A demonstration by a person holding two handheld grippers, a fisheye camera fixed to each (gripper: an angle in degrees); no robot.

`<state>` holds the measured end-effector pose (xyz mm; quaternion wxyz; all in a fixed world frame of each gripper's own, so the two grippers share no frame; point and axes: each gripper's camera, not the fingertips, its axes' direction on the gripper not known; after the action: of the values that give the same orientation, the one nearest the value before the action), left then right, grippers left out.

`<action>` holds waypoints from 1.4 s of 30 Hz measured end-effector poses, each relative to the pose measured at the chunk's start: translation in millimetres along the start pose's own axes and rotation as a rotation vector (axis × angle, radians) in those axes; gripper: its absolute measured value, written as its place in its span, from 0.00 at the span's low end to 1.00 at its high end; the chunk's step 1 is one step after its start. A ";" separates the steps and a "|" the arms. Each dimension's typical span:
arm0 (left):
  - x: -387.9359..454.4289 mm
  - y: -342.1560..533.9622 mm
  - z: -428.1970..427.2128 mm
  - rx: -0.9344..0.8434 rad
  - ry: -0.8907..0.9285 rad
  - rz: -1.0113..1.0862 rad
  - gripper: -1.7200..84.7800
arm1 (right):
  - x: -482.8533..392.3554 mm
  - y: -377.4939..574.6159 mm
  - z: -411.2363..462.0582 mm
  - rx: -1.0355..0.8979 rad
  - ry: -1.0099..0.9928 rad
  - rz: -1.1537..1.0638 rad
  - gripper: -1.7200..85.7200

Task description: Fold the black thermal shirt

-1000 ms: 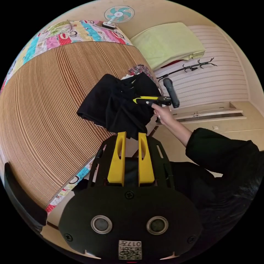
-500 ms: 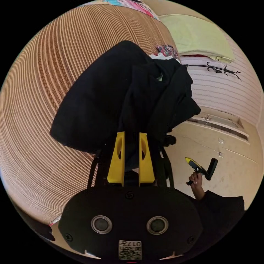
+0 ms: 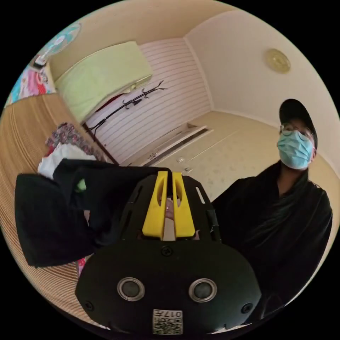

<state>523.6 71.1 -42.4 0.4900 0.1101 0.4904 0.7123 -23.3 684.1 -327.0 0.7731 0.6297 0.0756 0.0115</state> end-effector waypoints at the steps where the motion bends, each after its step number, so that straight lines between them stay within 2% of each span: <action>1: 42.9 -15.3 -17.6 0.020 0.044 0.130 0.02 | -10.9 -1.7 -8.4 0.036 -0.081 -0.048 0.02; 4: 144.8 -36.1 -63.8 0.036 0.224 0.458 0.03 | -46.2 1.3 -20.6 0.084 -0.266 -0.222 0.02; 5: 160.9 -37.6 -73.1 0.044 0.271 0.511 0.03 | -54.0 2.6 -20.4 0.079 -0.298 -0.262 0.02; 7: 201.9 -41.4 -105.7 0.067 0.497 0.659 0.03 | -84.1 9.2 -8.8 0.021 -0.404 -0.408 0.03; 10: 231.6 -54.1 -129.0 0.022 0.681 0.617 0.03 | -123.6 20.9 19.1 -0.082 -0.472 -0.537 0.03; 12: 278.0 -53.4 -131.8 -0.083 0.622 0.664 0.03 | -149.2 29.2 33.6 -0.136 -0.528 -0.623 0.03; 15: 356.5 -46.3 -122.7 -0.368 0.275 0.699 0.03 | -187.6 45.4 55.3 -0.201 -0.623 -0.763 0.03; 16: 378.1 -41.1 -125.4 -0.445 0.229 0.709 0.02 | -200.2 52.0 64.0 -0.221 -0.631 -0.808 0.03; 18: 404.6 -32.2 -135.2 -0.475 0.255 0.710 0.02 | -215.5 60.1 76.7 -0.245 -0.634 -0.840 0.03; 21: 437.7 -11.0 -158.0 -0.388 0.246 0.710 0.02 | -234.2 71.3 89.0 -0.259 -0.748 -0.887 0.03; 22: 443.6 -3.4 -174.2 -0.333 0.294 0.703 0.02 | -240.1 75.5 92.7 -0.254 -0.792 -0.910 0.03; 26: 464.1 23.4 -218.3 -0.108 0.323 0.736 0.02 | -260.6 81.5 111.5 -0.290 -0.828 -0.971 0.05; 29: 482.9 39.8 -235.2 -0.011 0.308 0.779 0.02 | -281.7 77.4 141.3 -0.435 -0.920 -0.964 0.12; 32: 498.0 40.0 -226.6 -0.030 0.298 0.775 0.02 | -295.4 80.3 191.5 -0.629 -0.939 -0.953 0.16; 35: 508.7 27.5 -210.0 -0.095 0.284 0.739 0.02 | -301.1 96.7 283.6 -1.026 -1.002 -0.811 0.20; 36: 513.3 21.9 -205.3 -0.122 0.264 0.722 0.02 | -302.4 108.9 318.7 -1.210 -1.100 -0.716 0.20; 37: 519.2 16.7 -202.3 -0.151 0.234 0.704 0.02 | -306.5 120.6 339.5 -1.345 -1.271 -0.656 0.14; 39: 532.0 12.1 -203.2 -0.190 0.184 0.685 0.02 | -316.7 120.0 343.7 -1.341 -1.422 -0.660 0.09; 42: 562.1 18.1 -219.1 -0.206 0.052 0.682 0.02 | -330.1 71.6 311.0 -1.024 -1.265 -0.745 0.06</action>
<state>94.7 394.0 -318.2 0.2200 0.1993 0.3631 0.8832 -303.2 359.4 -162.6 0.8100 0.0308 -0.1797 -0.5574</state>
